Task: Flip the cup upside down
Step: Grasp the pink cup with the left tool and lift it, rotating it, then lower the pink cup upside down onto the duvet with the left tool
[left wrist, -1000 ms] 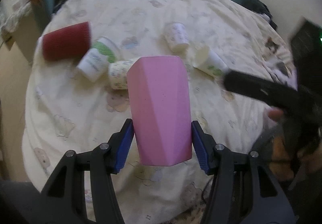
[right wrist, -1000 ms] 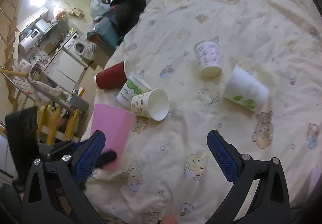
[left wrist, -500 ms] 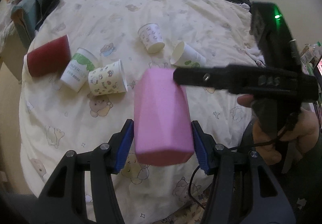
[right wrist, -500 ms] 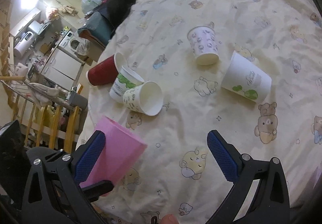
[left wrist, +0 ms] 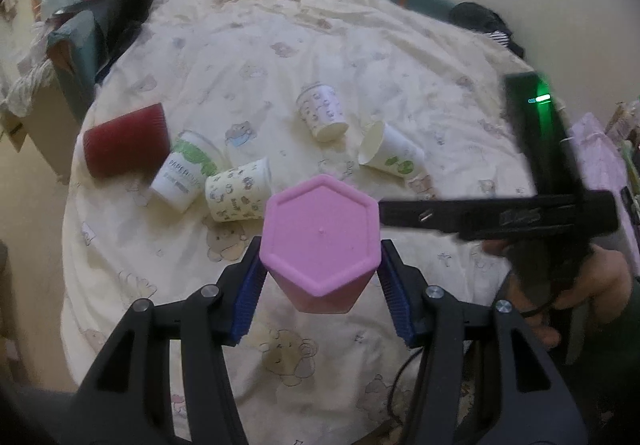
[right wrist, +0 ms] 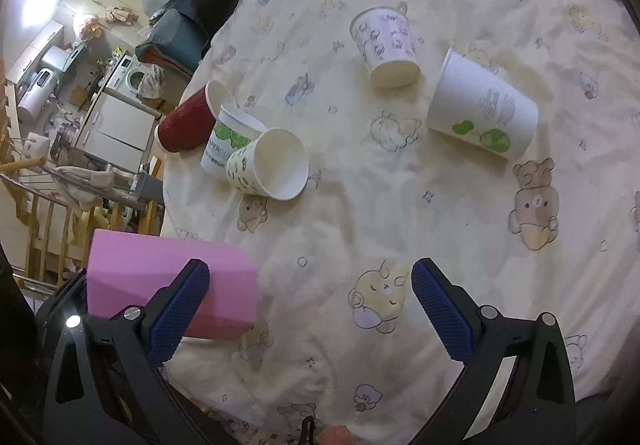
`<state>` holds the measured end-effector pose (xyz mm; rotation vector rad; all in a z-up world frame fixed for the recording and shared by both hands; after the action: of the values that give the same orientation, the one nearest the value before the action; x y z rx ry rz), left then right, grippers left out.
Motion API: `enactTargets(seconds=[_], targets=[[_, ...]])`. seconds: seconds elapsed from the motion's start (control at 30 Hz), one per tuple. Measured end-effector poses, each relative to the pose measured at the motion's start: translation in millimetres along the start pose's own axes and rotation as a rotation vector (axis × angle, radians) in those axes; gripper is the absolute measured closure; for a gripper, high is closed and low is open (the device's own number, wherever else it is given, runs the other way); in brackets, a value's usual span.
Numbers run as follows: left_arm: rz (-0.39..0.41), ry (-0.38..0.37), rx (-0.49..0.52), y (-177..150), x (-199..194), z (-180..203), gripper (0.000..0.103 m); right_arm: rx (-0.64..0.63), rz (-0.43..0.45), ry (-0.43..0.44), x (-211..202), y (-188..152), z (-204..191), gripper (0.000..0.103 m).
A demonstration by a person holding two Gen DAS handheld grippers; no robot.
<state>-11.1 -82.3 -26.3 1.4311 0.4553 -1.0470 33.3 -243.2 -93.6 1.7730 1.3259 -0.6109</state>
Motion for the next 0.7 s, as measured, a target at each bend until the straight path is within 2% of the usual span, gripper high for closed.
enactTargets(seconds=[0.17, 0.23, 0.37, 0.53, 0.7], targets=[[-0.047, 0.090, -0.076, 5.0, 11.7, -10.6, 0.052, -0.036, 0.158, -0.069, -38.4, 1.4, -4.1, 0.000], [-0.071, 0.106, -0.111, 5.8, 18.2, -13.0, 0.052, -0.051, 0.219, -0.086, -54.1, -1.1, -6.3, 0.000], [-0.110, 0.138, -0.164, 6.7, 38.6, -10.4, 0.052, -0.069, 0.318, -0.178, -80.7, -9.3, -3.2, 0.000], [-0.131, 0.184, -0.152, 10.8, 66.3, 3.9, 0.052, -0.014, 0.338, -0.209, -94.3, -13.6, 16.6, 0.000], [-0.133, 0.246, -0.135, 15.9, 90.5, 11.6, 0.052, 0.043, 0.361, -0.187, -105.0, -12.4, 30.2, 0.000]])
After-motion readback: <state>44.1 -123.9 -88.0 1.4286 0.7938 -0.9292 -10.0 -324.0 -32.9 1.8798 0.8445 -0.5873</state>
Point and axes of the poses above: each gripper's, at about its wrist camera, not at the fingertips, and x roughly the way its jaws point, z to its right, y to its top, the point moved 2 cm from there along x, roughly the way its jaws point, and after that the axes turned 1 degree about z, right-handed, at the moved point
